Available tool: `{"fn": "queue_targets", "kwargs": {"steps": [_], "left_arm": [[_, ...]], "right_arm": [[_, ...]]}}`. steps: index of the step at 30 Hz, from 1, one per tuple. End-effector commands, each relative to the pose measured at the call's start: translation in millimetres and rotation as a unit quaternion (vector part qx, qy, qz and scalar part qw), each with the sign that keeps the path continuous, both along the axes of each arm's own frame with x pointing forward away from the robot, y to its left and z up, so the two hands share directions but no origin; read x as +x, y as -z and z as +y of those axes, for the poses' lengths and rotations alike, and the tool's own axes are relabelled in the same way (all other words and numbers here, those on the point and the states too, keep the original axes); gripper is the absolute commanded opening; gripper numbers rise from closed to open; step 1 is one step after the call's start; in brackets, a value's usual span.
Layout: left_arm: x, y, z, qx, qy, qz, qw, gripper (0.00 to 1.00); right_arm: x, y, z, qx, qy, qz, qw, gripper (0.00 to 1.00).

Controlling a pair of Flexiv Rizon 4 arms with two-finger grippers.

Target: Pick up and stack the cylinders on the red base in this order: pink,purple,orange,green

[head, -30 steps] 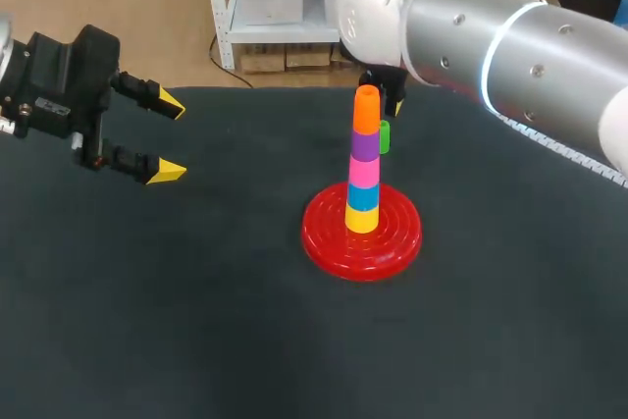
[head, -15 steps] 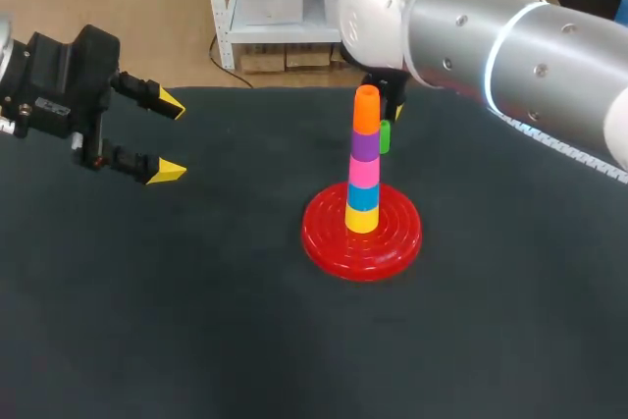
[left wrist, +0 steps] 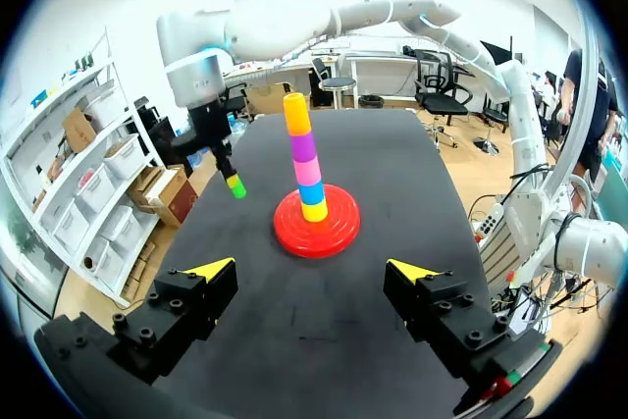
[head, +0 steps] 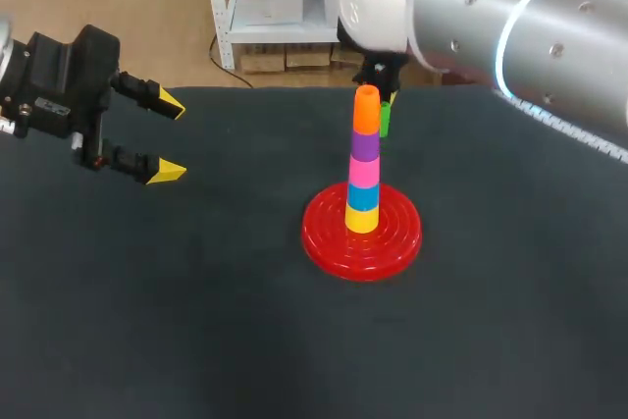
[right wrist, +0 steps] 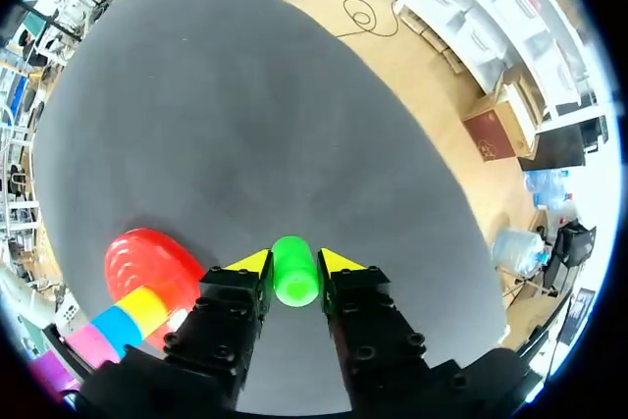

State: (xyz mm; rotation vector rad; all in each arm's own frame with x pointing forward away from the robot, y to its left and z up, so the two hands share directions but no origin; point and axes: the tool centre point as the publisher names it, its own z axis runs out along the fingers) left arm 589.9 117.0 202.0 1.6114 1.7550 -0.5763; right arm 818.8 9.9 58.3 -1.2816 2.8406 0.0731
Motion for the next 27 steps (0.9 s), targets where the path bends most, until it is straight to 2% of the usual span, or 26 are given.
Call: {"fn": "queue_targets", "kwargs": {"steps": [1, 5, 8, 14, 20, 27], "left_arm": [[0.4, 1.4, 1, -0.001, 0.001, -0.001, 1.000, 1.00], [0.4, 1.4, 1, -0.001, 0.001, -0.001, 1.000, 1.00], [0.4, 1.4, 1, -0.001, 0.001, -0.001, 1.000, 1.00], [0.4, 1.4, 1, -0.001, 0.001, -0.001, 1.000, 1.00], [0.4, 1.4, 1, -0.001, 0.001, -0.001, 1.000, 1.00], [0.4, 1.4, 1, -0.001, 0.001, -0.001, 1.000, 1.00]], "right_arm": [[-46.4, -63, -12, 0.013, -0.017, -0.056, 0.998, 0.00], [-75.2, -119, -12, 0.002, -0.061, -0.083, 0.995, 0.00], [-103.3, -156, -12, 0.009, -0.087, -0.110, 0.990, 0.00], [-155.8, -210, -10, 0.024, -0.134, -0.151, 0.979, 0.00], [-187.7, -227, -5, 0.037, -0.157, -0.151, 0.975, 0.00], [-202.2, -237, 4, 0.043, -0.182, -0.159, 0.969, 0.00]]}}
